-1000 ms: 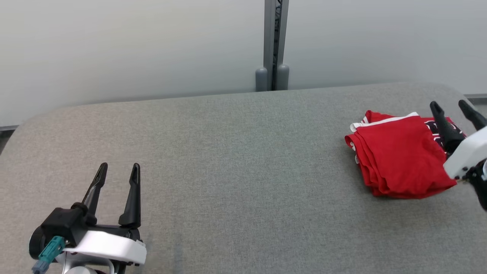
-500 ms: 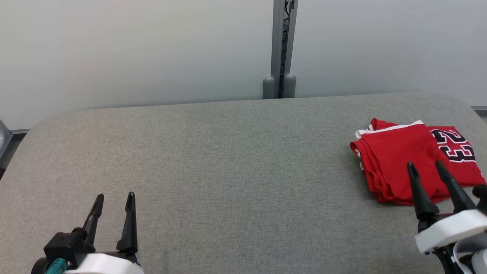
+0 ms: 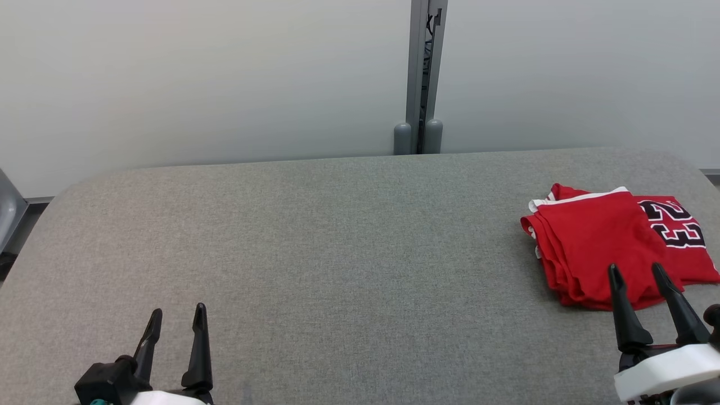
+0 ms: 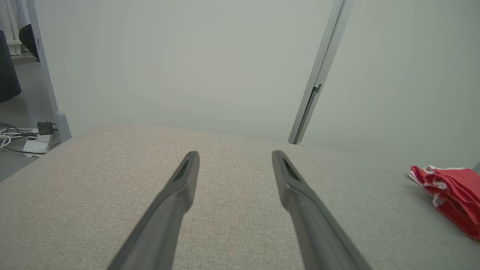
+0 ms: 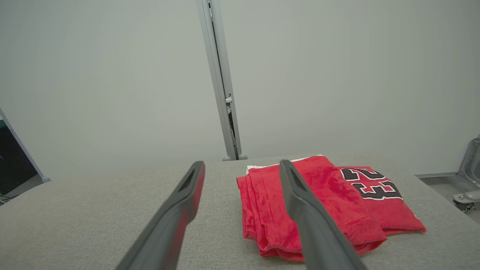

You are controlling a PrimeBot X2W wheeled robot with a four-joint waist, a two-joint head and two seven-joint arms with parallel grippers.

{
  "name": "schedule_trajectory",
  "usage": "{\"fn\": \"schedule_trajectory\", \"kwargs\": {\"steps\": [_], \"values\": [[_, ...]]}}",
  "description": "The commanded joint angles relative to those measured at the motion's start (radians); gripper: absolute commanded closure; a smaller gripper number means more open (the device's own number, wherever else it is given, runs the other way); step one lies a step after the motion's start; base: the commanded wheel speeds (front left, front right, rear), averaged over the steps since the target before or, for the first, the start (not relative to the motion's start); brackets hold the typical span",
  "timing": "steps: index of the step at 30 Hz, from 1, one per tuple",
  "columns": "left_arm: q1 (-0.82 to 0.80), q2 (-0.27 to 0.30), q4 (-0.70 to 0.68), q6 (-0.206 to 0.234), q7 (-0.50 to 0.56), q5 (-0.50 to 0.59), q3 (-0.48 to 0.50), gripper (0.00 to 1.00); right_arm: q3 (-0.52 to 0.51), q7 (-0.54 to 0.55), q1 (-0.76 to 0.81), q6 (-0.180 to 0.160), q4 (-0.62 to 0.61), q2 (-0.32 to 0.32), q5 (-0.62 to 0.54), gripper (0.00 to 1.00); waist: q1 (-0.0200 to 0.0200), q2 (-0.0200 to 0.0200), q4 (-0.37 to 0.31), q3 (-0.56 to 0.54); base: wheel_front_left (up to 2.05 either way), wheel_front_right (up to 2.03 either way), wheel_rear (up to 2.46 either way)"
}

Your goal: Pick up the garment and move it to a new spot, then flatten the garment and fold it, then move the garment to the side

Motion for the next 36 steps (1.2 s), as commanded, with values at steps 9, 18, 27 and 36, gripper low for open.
{"fn": "schedule_trajectory", "kwargs": {"steps": [9,18,27,36], "values": [[0.013,-0.01,-0.017,-0.026,-0.005,0.045,0.019,0.0,-0.013,0.032,0.0,0.001,-0.027,0.014,-0.025,0.0,0.0,0.0,0.004,-0.003,0.0,0.0,0.0],[0.01,-0.011,-0.012,-0.037,-0.006,0.053,0.022,0.0,-0.012,0.038,-0.002,0.001,-0.027,0.023,-0.028,0.0,0.0,0.0,0.003,0.0,0.0,0.0,0.0],[0.007,-0.016,0.0,-0.035,0.001,0.061,0.016,1.0,-0.008,0.045,0.0,0.0,-0.016,0.033,-0.022,1.0,0.0,0.0,-0.001,0.002,0.0,0.0,0.0],[0.003,-0.042,0.029,-0.058,0.037,-0.048,0.042,1.0,-0.02,0.067,0.001,0.0,0.019,0.059,0.092,1.0,0.0,0.0,-0.001,0.005,0.0,0.0,0.0]]}}
